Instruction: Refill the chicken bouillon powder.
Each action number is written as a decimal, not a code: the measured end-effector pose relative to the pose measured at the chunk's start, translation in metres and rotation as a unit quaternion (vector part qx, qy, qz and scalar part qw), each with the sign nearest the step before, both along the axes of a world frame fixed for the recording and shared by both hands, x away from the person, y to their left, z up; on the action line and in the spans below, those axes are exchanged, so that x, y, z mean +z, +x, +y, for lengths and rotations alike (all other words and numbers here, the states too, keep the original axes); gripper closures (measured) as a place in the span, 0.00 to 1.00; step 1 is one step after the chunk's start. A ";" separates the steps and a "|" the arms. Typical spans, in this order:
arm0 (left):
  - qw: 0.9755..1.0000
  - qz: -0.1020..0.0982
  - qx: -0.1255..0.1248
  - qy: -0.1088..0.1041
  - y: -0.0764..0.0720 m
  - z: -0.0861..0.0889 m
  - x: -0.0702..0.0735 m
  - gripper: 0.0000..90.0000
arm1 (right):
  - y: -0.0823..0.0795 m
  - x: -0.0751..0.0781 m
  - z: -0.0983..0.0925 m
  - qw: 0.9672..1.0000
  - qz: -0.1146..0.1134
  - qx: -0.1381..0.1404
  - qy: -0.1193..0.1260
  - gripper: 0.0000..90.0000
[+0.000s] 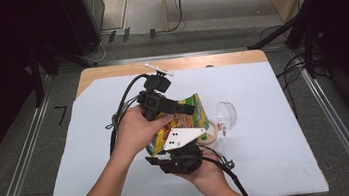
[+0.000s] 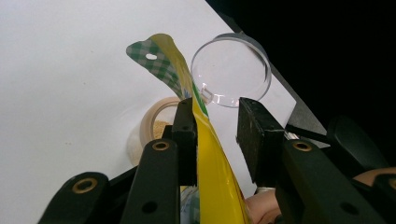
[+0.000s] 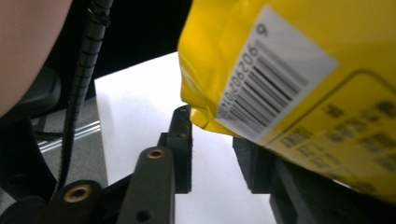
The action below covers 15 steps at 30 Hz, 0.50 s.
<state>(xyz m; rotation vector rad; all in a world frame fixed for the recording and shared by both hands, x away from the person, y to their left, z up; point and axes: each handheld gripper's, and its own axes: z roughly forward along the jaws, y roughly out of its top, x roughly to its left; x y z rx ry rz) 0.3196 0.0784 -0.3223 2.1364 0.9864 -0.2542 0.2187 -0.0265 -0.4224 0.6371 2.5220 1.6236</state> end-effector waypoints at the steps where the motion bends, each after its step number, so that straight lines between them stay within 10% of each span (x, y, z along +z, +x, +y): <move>1: 1.000 0.000 -0.001 0.001 0.000 0.000 0.000 0.77 | 0.000 0.000 0.000 1.000 -0.001 0.000 0.000 0.76; 15: 1.000 -0.004 -0.003 0.002 -0.001 0.000 0.001 0.77 | -0.001 0.000 0.000 1.000 -0.007 -0.006 -0.005 0.80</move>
